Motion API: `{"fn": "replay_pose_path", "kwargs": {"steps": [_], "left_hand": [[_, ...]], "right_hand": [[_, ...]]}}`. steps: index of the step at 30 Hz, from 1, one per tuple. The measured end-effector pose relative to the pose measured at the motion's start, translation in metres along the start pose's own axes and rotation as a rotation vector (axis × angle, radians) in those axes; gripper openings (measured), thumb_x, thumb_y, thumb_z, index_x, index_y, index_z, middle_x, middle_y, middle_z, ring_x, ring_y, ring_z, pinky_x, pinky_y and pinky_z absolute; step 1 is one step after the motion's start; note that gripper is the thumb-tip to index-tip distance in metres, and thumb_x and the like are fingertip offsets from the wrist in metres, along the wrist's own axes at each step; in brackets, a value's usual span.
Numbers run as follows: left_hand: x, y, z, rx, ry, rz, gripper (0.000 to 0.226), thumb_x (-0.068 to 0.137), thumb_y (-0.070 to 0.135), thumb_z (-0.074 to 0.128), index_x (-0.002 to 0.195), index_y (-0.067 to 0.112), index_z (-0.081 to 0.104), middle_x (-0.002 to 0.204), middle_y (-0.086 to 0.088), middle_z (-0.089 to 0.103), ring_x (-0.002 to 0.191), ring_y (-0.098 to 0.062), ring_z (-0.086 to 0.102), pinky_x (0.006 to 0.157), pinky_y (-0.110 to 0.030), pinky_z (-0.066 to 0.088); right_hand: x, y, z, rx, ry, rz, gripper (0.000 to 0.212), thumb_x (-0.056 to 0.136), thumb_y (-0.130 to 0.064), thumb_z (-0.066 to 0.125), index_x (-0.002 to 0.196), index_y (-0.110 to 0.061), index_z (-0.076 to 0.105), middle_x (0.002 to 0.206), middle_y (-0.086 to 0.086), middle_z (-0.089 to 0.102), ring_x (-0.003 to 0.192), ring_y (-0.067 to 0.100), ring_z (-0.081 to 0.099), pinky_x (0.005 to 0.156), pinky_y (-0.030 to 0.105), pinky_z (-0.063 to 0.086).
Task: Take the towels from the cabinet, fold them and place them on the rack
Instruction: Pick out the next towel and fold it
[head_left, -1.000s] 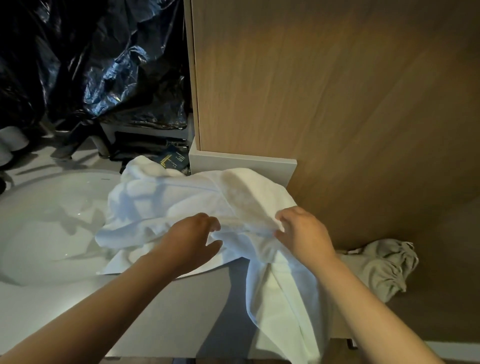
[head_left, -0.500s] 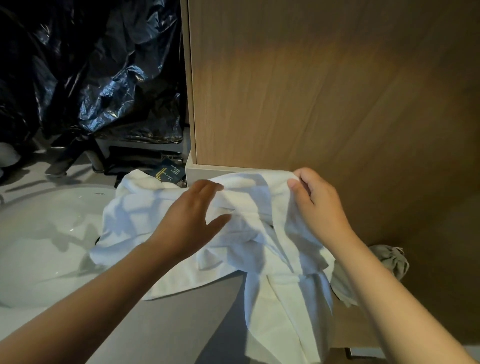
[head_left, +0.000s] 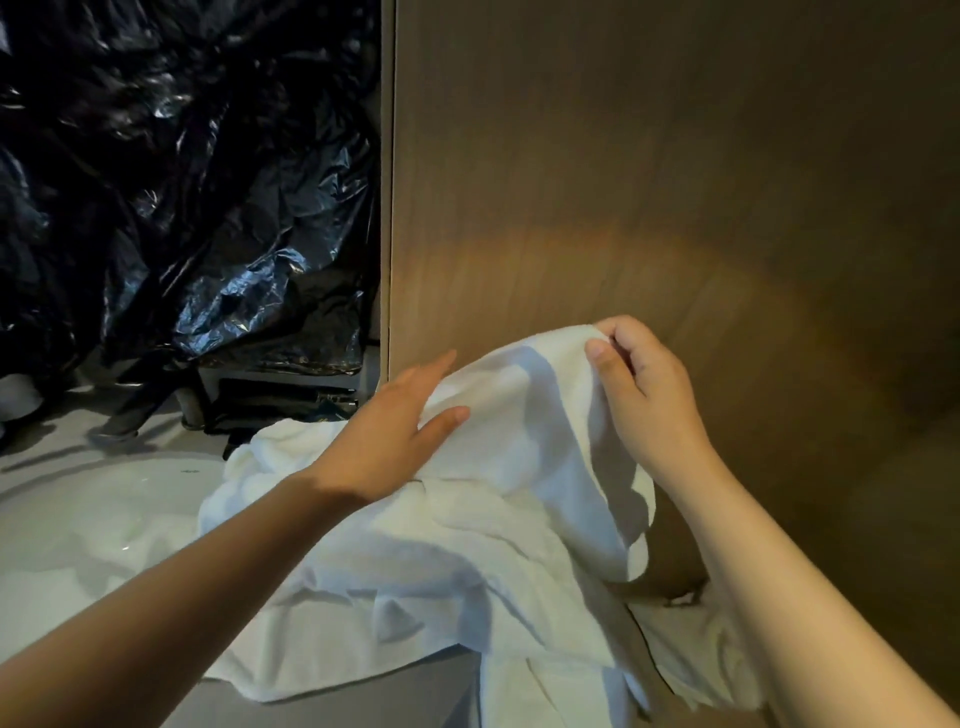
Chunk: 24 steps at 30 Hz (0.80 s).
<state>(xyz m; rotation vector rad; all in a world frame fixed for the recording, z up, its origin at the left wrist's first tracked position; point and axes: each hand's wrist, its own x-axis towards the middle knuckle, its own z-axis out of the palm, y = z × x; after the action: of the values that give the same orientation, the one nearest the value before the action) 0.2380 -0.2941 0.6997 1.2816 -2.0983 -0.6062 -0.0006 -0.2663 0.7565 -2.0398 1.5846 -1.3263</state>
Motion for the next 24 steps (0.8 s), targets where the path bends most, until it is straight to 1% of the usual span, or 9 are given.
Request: {"fn": "replay_pose_path", "kwargs": {"steps": [3, 5, 6, 7, 9, 12, 16, 20, 24], "left_hand": [[0.009, 0.002, -0.007, 0.027, -0.049, 0.001, 0.062, 0.097, 0.048, 0.045, 0.152, 0.032, 0.021, 0.149, 0.013, 0.041, 0.129, -0.011, 0.044, 0.103, -0.026, 0.037], [0.013, 0.001, -0.01, 0.074, -0.096, -0.022, 0.052, 0.098, 0.043, 0.047, 0.146, 0.027, 0.037, 0.128, 0.009, 0.058, 0.111, -0.01, 0.054, 0.087, -0.02, 0.039], [0.013, 0.001, -0.012, 0.097, -0.092, -0.015, 0.038, 0.098, 0.041, 0.048, 0.133, 0.025, 0.052, 0.108, 0.008, 0.062, 0.094, -0.007, 0.055, 0.076, -0.019, 0.039], [0.014, 0.001, -0.015, 0.105, -0.065, -0.004, 0.024, 0.098, 0.039, 0.049, 0.109, 0.023, 0.063, 0.089, 0.008, 0.059, 0.078, -0.006, 0.052, 0.066, -0.021, 0.037], [0.016, 0.005, -0.024, 0.089, 0.008, -0.006, 0.033, 0.099, 0.033, 0.049, 0.072, 0.016, 0.053, 0.068, 0.004, 0.048, 0.064, -0.012, 0.047, 0.059, -0.031, 0.035], [0.026, 0.018, -0.049, 0.084, 0.157, 0.014, 0.035, 0.099, 0.026, 0.05, 0.069, 0.009, 0.052, 0.067, -0.002, 0.048, 0.067, -0.023, 0.05, 0.062, -0.037, 0.038], [0.04, 0.041, -0.079, 0.124, 0.279, 0.102, 0.03, 0.1, 0.022, 0.048, 0.083, 0.0, 0.062, 0.079, -0.011, 0.057, 0.075, -0.025, 0.053, 0.067, -0.038, 0.041], [0.043, 0.064, -0.096, 0.104, 0.373, 0.195, 0.03, 0.099, 0.014, 0.047, 0.082, -0.006, 0.06, 0.078, -0.017, 0.058, 0.077, -0.027, 0.051, 0.067, -0.035, 0.037], [0.045, 0.096, -0.114, 0.083, 0.535, 0.317, 0.024, 0.098, 0.009, 0.048, 0.084, -0.005, 0.061, 0.082, -0.015, 0.061, 0.081, -0.024, 0.052, 0.071, -0.034, 0.039]], "right_hand": [[0.01, -0.012, -0.002, -0.004, 0.019, -0.035, 0.017, 0.103, -0.019, 0.046, 0.094, -0.016, 0.06, 0.082, -0.013, 0.057, 0.078, 0.003, 0.053, 0.065, 0.009, 0.038], [0.016, -0.017, -0.004, -0.002, 0.038, -0.05, 0.016, 0.103, -0.017, 0.046, 0.094, -0.017, 0.06, 0.083, -0.012, 0.058, 0.08, 0.002, 0.054, 0.066, 0.009, 0.038], [0.019, -0.02, -0.005, 0.004, 0.046, -0.056, 0.016, 0.103, -0.017, 0.046, 0.094, -0.017, 0.06, 0.084, -0.013, 0.058, 0.08, 0.001, 0.055, 0.066, 0.008, 0.039], [0.021, -0.023, -0.005, 0.008, 0.052, -0.066, 0.016, 0.102, -0.017, 0.046, 0.094, -0.018, 0.06, 0.083, -0.013, 0.058, 0.08, -0.001, 0.055, 0.067, 0.007, 0.039], [0.027, -0.028, -0.005, 0.01, 0.059, -0.083, 0.017, 0.102, -0.018, 0.047, 0.092, -0.017, 0.06, 0.082, -0.012, 0.058, 0.079, -0.001, 0.054, 0.066, 0.006, 0.039], [0.043, -0.036, -0.01, 0.019, 0.096, -0.078, 0.017, 0.103, -0.023, 0.046, 0.094, -0.018, 0.059, 0.083, -0.008, 0.058, 0.08, 0.002, 0.054, 0.065, 0.007, 0.041], [0.058, -0.041, -0.021, 0.032, 0.136, -0.082, 0.018, 0.103, -0.028, 0.044, 0.094, -0.023, 0.059, 0.084, -0.009, 0.06, 0.08, 0.004, 0.056, 0.063, 0.009, 0.041], [0.055, -0.037, -0.026, 0.044, 0.106, -0.051, 0.021, 0.104, -0.036, 0.041, 0.098, -0.029, 0.06, 0.087, -0.016, 0.061, 0.084, 0.004, 0.058, 0.066, 0.017, 0.047], [0.059, -0.055, -0.036, 0.158, 0.156, -0.08, 0.02, 0.103, -0.044, 0.04, 0.097, -0.036, 0.057, 0.087, -0.02, 0.059, 0.087, 0.002, 0.058, 0.067, 0.008, 0.046]]}}
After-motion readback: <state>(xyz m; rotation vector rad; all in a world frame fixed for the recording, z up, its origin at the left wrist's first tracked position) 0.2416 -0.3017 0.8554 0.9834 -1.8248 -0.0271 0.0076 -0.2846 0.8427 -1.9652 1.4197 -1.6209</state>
